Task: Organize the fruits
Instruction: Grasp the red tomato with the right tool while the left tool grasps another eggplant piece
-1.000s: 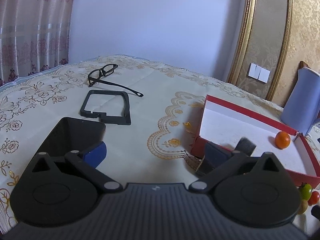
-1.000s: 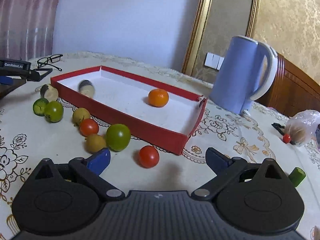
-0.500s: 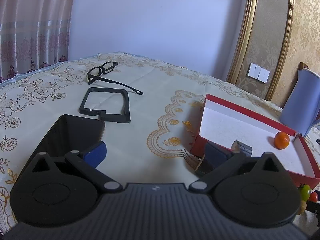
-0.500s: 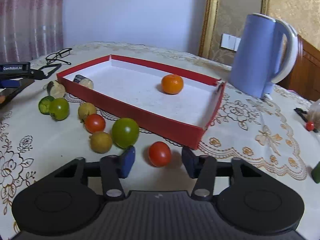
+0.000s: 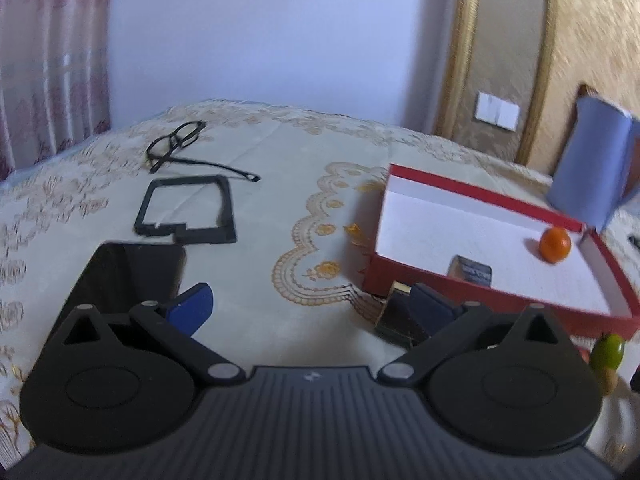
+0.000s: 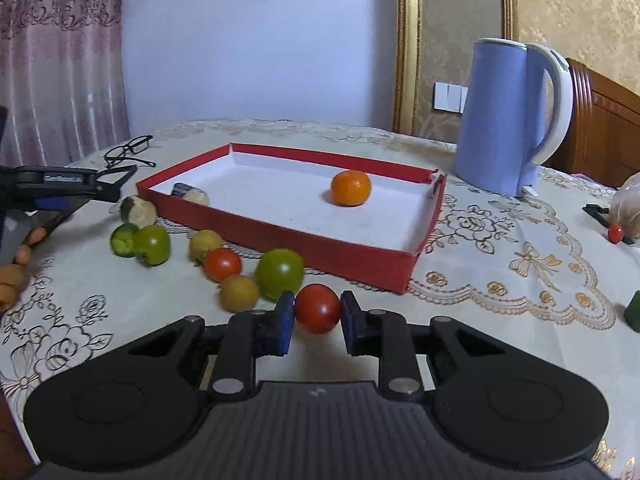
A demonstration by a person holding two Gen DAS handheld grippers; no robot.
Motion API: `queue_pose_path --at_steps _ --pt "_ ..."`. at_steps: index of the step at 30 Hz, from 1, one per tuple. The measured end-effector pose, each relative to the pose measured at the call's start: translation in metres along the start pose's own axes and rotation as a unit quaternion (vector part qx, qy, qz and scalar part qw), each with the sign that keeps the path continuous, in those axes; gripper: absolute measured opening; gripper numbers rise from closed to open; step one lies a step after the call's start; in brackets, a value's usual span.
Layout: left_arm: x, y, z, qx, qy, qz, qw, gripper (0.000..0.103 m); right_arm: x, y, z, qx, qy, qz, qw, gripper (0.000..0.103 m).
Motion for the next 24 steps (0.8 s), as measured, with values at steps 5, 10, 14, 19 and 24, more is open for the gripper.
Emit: queue_pose_path --at_steps 5,10,14,19,24 --pt "0.023 0.007 -0.009 0.026 -0.081 -0.005 0.9964 0.103 -0.006 0.0 0.001 0.003 -0.002 -0.01 1.0 0.024" --pt "0.042 -0.001 -0.005 0.009 -0.134 0.017 0.9908 0.103 -0.007 0.0 0.002 0.007 -0.004 -0.012 1.0 0.024" --pt "0.046 -0.02 0.002 -0.028 -0.137 0.028 0.9898 0.083 -0.008 0.0 0.003 0.008 -0.003 -0.011 1.0 0.024" --pt "0.043 -0.034 0.004 -0.057 -0.105 0.072 0.9902 0.063 -0.007 0.001 0.003 0.01 -0.009 -0.013 1.0 0.024" --pt "0.051 -0.027 0.006 -0.044 -0.126 0.077 0.988 0.03 -0.006 0.0 0.003 0.011 -0.011 -0.012 1.0 0.024"
Point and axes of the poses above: each gripper's, at about its wrist camera, not at the fingertips, and y roughly against the way its jaws point, x to its right, z to its underside, the point moved 10 cm from there along -y, roughly the way its jaws point, and after that the axes turned 8 degrees about -x, right-handed, at the moved point
